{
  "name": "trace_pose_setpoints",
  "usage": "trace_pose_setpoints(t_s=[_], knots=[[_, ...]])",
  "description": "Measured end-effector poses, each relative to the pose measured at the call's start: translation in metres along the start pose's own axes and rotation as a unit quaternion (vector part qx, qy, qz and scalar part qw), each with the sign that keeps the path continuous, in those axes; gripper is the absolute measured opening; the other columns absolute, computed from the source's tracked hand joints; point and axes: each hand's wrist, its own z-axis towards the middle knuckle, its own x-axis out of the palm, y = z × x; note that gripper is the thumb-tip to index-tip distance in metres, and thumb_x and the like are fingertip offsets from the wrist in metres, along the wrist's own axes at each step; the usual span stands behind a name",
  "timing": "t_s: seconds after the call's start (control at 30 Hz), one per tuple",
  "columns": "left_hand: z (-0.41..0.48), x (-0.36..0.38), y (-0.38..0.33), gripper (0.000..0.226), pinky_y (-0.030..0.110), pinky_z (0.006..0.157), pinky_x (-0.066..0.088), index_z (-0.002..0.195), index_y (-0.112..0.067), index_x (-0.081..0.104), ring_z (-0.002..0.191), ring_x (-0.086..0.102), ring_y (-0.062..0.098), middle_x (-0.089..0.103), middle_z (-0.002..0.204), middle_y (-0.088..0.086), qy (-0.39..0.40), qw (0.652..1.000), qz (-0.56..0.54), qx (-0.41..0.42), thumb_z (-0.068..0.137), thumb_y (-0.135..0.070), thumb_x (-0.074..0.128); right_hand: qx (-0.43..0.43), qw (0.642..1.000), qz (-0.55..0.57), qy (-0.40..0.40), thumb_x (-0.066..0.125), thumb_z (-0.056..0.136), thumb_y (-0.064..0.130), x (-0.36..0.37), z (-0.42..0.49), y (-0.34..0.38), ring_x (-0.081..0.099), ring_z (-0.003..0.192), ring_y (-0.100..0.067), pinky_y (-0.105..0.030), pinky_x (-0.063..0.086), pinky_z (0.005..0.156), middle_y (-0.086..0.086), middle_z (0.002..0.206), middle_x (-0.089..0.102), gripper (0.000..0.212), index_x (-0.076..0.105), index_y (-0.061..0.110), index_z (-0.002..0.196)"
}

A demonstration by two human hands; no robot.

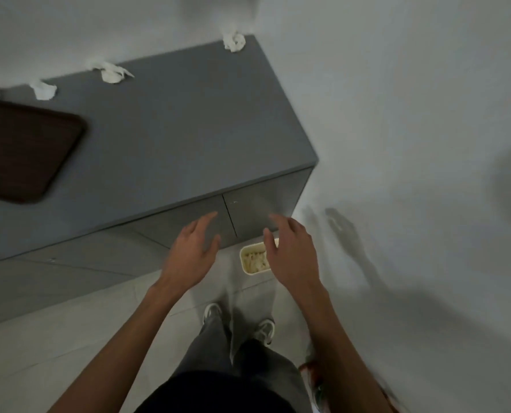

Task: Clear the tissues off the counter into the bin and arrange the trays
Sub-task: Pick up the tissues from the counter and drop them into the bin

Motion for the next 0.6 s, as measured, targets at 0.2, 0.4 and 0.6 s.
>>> trace_pose_setpoints(t_s=[0.2,0.4,0.6], knots=[[-0.02,-0.054,0.009,0.044,0.04,0.104,0.048,0.144,-0.028,0.048,0.116,0.064,0.035,0.063,0.14,0.004,-0.089,0.995,-0.019,-0.043,0.102,-0.029,0.058,-0.028,0.999,0.035,-0.027,0.052,0.108,0.04,-0.034,0.009,0.05,0.057,0.126,-0.022,-0.04,0.05,0.103,-0.001,0.138,0.064,0.037,0.059,0.025,0.141],[-0.011,-0.096,0.033,0.036,0.031,0.095,0.048,0.136,-0.019,0.057,0.097,0.07,0.03,0.068,0.133,-0.003,-0.152,0.986,-0.035,-0.06,0.1,-0.022,0.064,-0.054,0.997,0.042,-0.021,0.056,0.107,0.036,-0.026,0.04,0.084,0.059,0.124,-0.021,-0.031,0.045,0.1,-0.001,0.135,0.066,0.035,0.061,0.023,0.139],[0.03,-0.139,0.093,0.03,0.033,0.095,0.054,0.13,-0.017,0.064,0.112,0.07,0.017,0.072,0.124,0.0,-0.164,0.983,-0.04,-0.075,0.099,-0.019,0.065,-0.068,0.996,0.054,-0.01,0.06,0.105,0.032,0.021,0.096,0.122,0.065,0.116,-0.028,-0.038,0.053,0.095,-0.003,0.13,0.068,0.029,0.063,0.022,0.132]])
